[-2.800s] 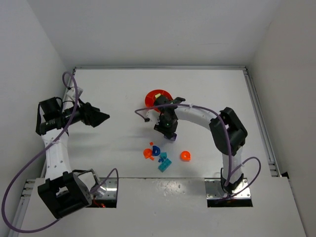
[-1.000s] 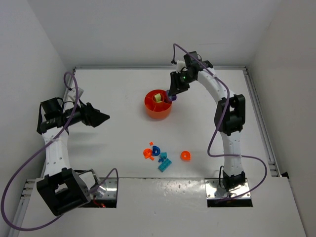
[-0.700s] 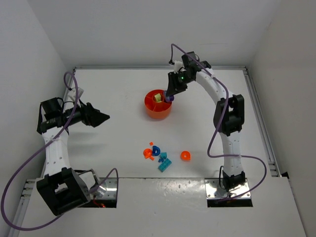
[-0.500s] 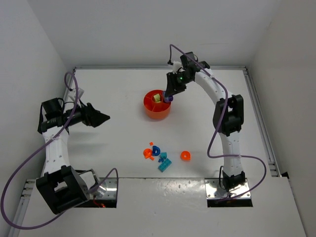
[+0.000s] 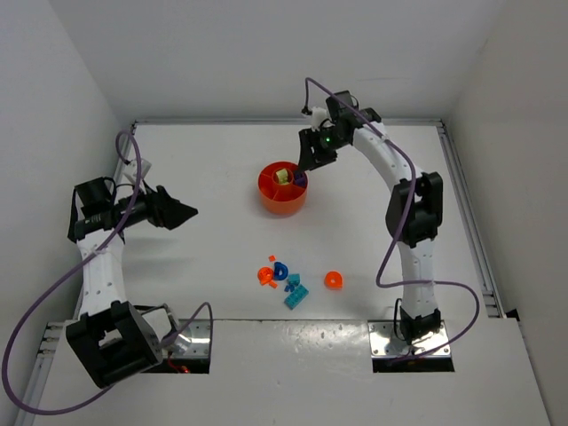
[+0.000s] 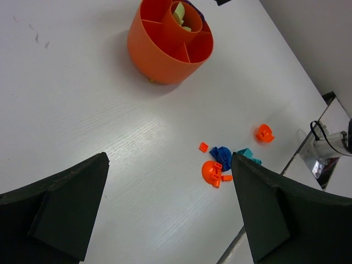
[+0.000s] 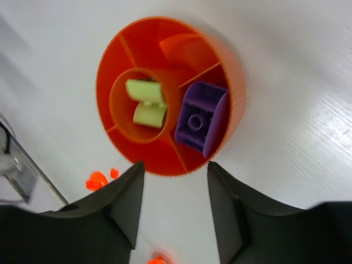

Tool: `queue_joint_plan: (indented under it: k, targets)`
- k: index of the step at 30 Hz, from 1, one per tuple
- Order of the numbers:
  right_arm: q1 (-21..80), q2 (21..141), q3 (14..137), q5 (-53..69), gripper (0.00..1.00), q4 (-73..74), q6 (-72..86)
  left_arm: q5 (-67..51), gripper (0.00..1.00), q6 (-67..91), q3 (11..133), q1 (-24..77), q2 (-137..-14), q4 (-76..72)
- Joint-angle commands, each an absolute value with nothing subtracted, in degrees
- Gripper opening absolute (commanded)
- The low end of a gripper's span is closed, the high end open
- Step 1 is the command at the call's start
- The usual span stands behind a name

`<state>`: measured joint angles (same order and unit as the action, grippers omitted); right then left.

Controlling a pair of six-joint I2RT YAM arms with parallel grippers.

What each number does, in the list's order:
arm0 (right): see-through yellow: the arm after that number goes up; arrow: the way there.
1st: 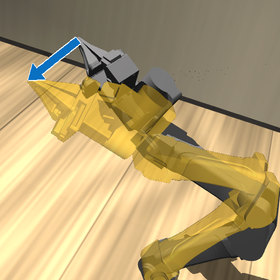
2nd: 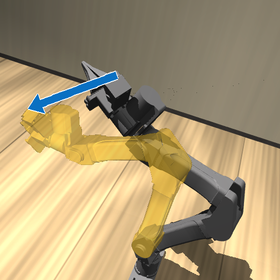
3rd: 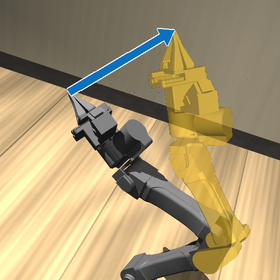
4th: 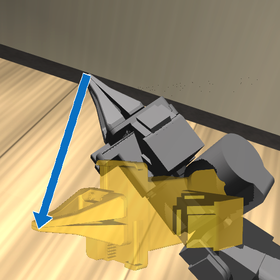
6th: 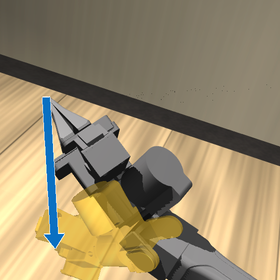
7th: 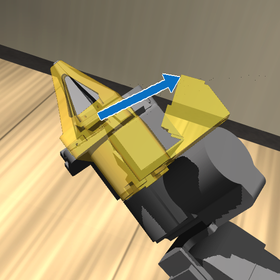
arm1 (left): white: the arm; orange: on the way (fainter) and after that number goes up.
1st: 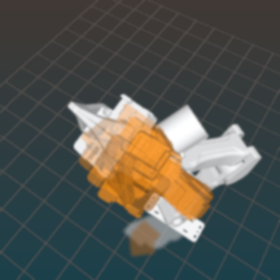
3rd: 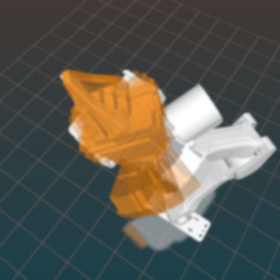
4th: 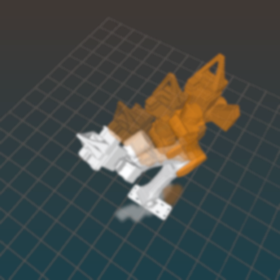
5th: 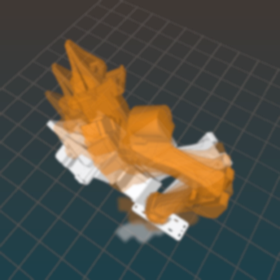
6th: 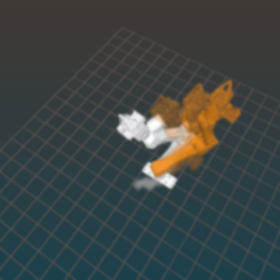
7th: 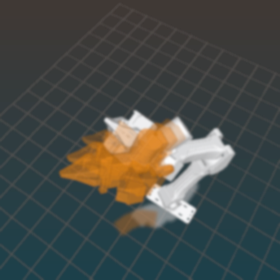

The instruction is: Sort the legos into containers by color

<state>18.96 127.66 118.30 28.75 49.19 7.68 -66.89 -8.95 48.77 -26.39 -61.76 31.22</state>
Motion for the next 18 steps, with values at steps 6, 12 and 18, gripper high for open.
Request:
queue_joint_plan:
  k: [6, 12, 18]
  targets:
    - [25.74, 94.35, 88.75, 26.66, 0.42, 53.16, -20.0, -66.98, 1.0, -9.84, 48.78, -26.46, -57.05, 29.62]
    - [42.25, 82.1, 61.9, 18.04, 0.46, 47.93, -20.57, -63.81, 1.0, -6.96, 49.31, -25.14, -55.82, 26.12]
    - [54.83, 84.45, 56.43, 11.35, 0.47, 38.52, -18.9, -62.58, 1.0, -4.13, 49.83, -25.14, -54.14, 23.47]
